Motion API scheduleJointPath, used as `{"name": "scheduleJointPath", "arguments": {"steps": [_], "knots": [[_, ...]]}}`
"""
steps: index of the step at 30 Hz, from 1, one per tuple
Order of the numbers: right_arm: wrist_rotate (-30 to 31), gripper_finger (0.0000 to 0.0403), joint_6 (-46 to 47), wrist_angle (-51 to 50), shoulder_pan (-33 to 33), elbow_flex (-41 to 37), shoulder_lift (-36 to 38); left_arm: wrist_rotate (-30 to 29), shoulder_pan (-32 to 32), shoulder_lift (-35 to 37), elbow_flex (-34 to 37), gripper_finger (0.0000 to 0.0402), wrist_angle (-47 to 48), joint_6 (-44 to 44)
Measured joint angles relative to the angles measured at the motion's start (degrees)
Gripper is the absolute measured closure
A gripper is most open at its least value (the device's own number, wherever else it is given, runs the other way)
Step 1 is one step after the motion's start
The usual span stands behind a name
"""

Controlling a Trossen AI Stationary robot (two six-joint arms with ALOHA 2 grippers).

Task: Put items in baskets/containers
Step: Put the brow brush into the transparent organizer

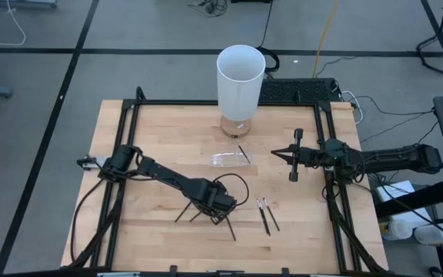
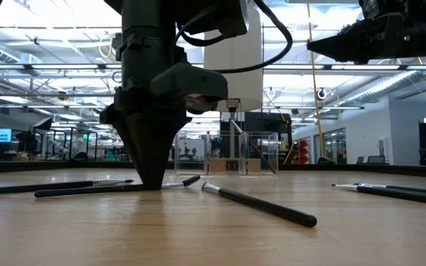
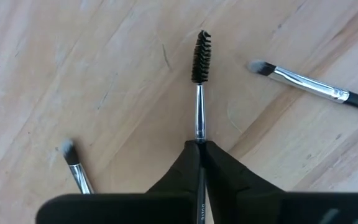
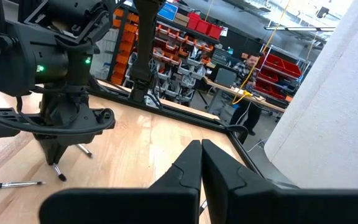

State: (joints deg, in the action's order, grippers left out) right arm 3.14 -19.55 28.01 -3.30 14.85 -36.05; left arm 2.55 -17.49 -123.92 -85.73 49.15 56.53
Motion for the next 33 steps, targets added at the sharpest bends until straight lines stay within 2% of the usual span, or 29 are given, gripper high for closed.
{"name": "scheduleJointPath", "arguments": {"steps": [6,21,33], "knots": [[0.01,0.0403,0.00,0.00,0.00,0.00,0.00,-2.14,-0.27,-0.04,-0.71,0.0394,0.39,-1.80],[0.00,0.0403,0.44,-0.02,-0.01,0.00,-0.01,-6.55,-0.38,-0.94,-8.20,0.0395,6.17,-6.97],[0.00,0.0403,0.44,-0.02,0.00,0.00,-0.01,-8.23,-0.27,-0.43,-8.24,0.0398,7.05,-7.66]]}}
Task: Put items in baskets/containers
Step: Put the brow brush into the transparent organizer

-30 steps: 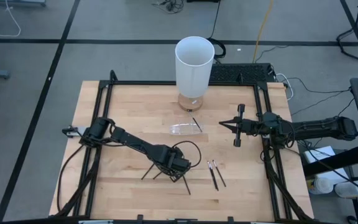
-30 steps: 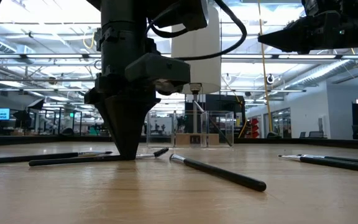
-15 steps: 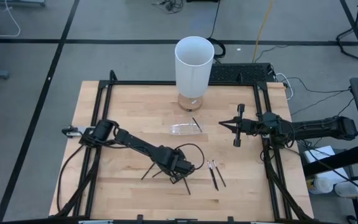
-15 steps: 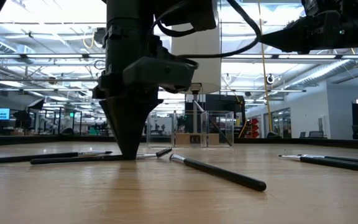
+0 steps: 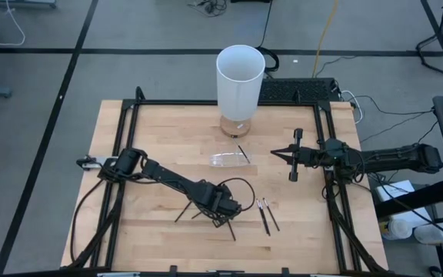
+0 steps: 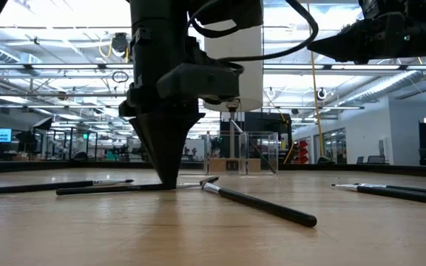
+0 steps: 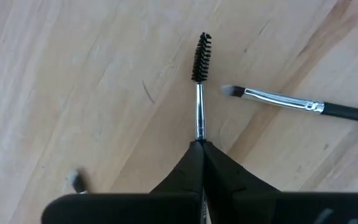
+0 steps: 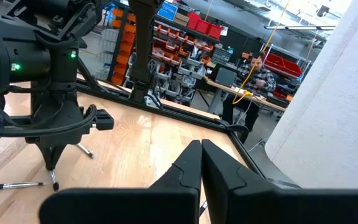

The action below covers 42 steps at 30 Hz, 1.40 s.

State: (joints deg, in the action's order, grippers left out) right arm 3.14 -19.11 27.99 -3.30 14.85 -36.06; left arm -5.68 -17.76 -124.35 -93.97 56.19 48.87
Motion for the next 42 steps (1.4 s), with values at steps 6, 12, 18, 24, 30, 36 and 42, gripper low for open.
{"name": "scheduleJointPath", "arguments": {"steps": [6,12,18,24,30,36,42], "knots": [[0.00,0.0403,0.00,0.00,-0.01,0.00,0.01,-5.23,0.28,4.13,-0.02,0.0398,0.58,-0.32],[0.00,0.0403,0.00,-0.02,-0.01,0.00,-0.01,-12.61,0.63,11.03,-0.17,0.0399,0.20,-0.64],[0.00,0.0403,0.00,-0.13,0.00,0.00,0.00,-11.15,0.35,12.99,-0.17,0.0391,0.47,2.80],[0.00,0.0403,0.00,-0.03,-0.01,0.00,0.01,-5.03,0.11,8.21,-0.12,0.0368,0.65,6.07],[0.00,0.0403,0.00,-0.02,0.01,0.00,0.01,-0.14,0.02,3.96,-0.11,0.0306,0.75,3.20],[0.00,0.0403,0.00,0.00,0.01,0.00,0.00,-0.15,0.42,3.54,0.29,0.0241,1.36,1.13],[0.00,0.0403,0.00,-0.02,-0.01,0.00,-0.01,-0.10,1.54,3.56,2.65,0.0223,2.28,2.07]]}}
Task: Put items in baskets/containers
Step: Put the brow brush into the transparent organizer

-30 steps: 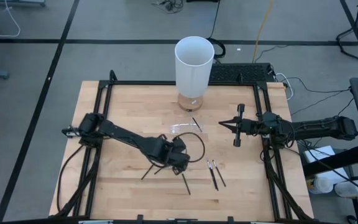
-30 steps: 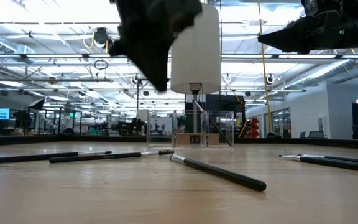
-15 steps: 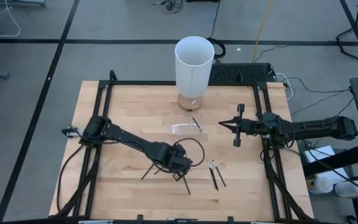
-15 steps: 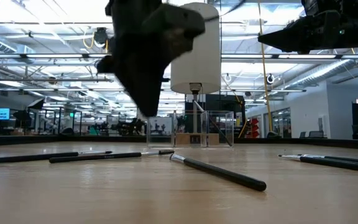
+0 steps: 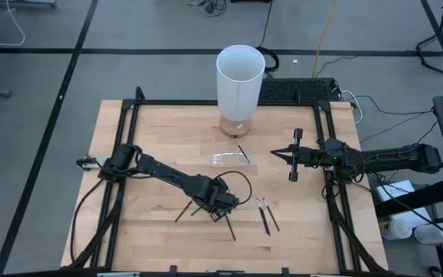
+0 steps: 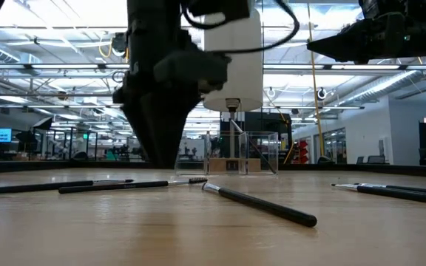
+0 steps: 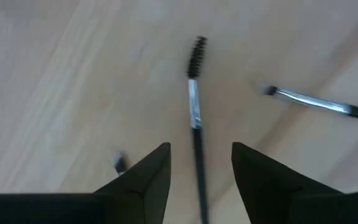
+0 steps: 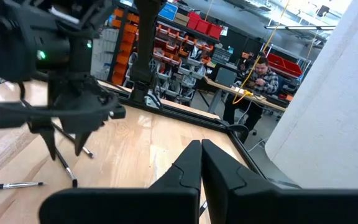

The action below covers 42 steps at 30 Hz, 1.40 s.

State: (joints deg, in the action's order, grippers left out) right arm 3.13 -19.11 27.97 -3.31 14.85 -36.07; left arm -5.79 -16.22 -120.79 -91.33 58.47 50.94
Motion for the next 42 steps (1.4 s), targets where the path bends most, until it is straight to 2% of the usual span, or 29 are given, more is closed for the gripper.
{"name": "scheduleJointPath", "arguments": {"steps": [9,18,28,36,42], "knots": [[0.00,0.0403,0.00,-0.02,0.02,0.00,0.00,2.11,0.53,-0.02,4.07,0.0222,-3.19,1.53],[0.00,0.0403,-0.01,0.01,0.01,0.00,0.00,1.90,0.83,0.00,4.41,0.0228,-6.46,1.29],[-0.01,0.0403,-0.02,-0.08,0.00,0.00,0.00,5.81,1.24,-3.74,4.19,0.0325,-8.62,-0.07],[0.00,0.0403,0.00,-0.13,0.02,0.00,0.02,5.81,1.08,-4.04,4.15,0.0386,-9.17,-1.08],[0.00,0.0403,0.00,-0.13,0.02,0.00,0.00,2.69,0.81,-2.12,4.61,0.0385,-9.52,-1.90]]}}
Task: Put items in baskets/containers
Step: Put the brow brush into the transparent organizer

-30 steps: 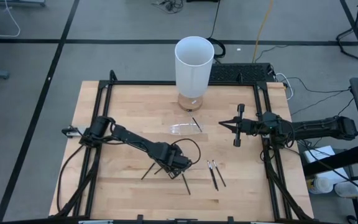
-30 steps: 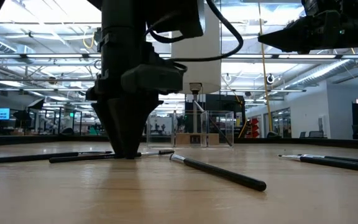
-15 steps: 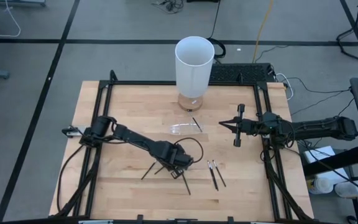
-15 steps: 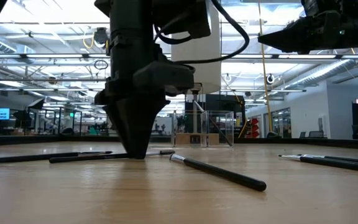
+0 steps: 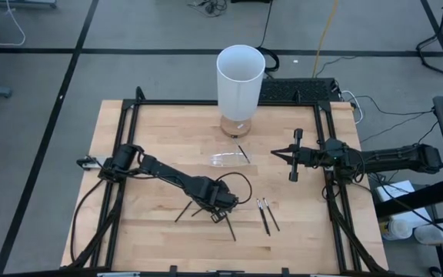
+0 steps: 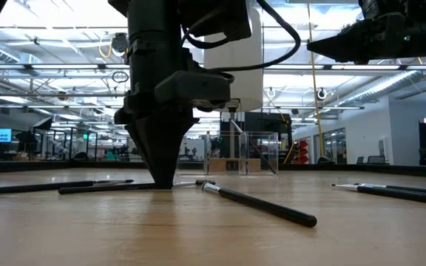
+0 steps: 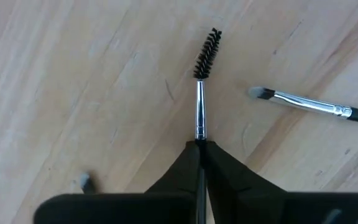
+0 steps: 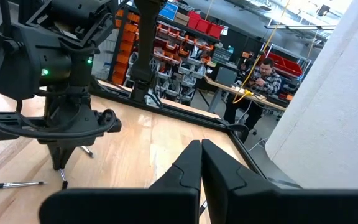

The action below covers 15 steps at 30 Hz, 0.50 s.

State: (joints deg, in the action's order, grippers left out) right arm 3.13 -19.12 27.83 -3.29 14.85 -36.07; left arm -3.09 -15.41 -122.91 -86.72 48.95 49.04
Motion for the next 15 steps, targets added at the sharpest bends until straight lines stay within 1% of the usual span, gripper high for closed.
{"name": "scheduleJointPath", "arguments": {"steps": [4,7,11,15], "knots": [[-0.01,0.0403,-0.01,0.00,-0.02,0.00,0.01,-1.34,-0.21,1.60,0.16,0.0394,0.03,0.02],[0.00,0.0403,-0.02,0.00,-0.02,0.00,0.01,-2.98,-0.11,2.51,0.32,0.0392,0.46,0.19],[0.00,0.0403,0.00,-0.02,0.00,0.00,0.02,-3.51,-0.03,3.65,0.24,0.0388,1.03,0.58],[0.00,0.0403,-0.02,-0.01,-0.02,0.00,0.02,-2.91,-0.16,3.46,0.24,0.0399,1.07,0.52]]}}
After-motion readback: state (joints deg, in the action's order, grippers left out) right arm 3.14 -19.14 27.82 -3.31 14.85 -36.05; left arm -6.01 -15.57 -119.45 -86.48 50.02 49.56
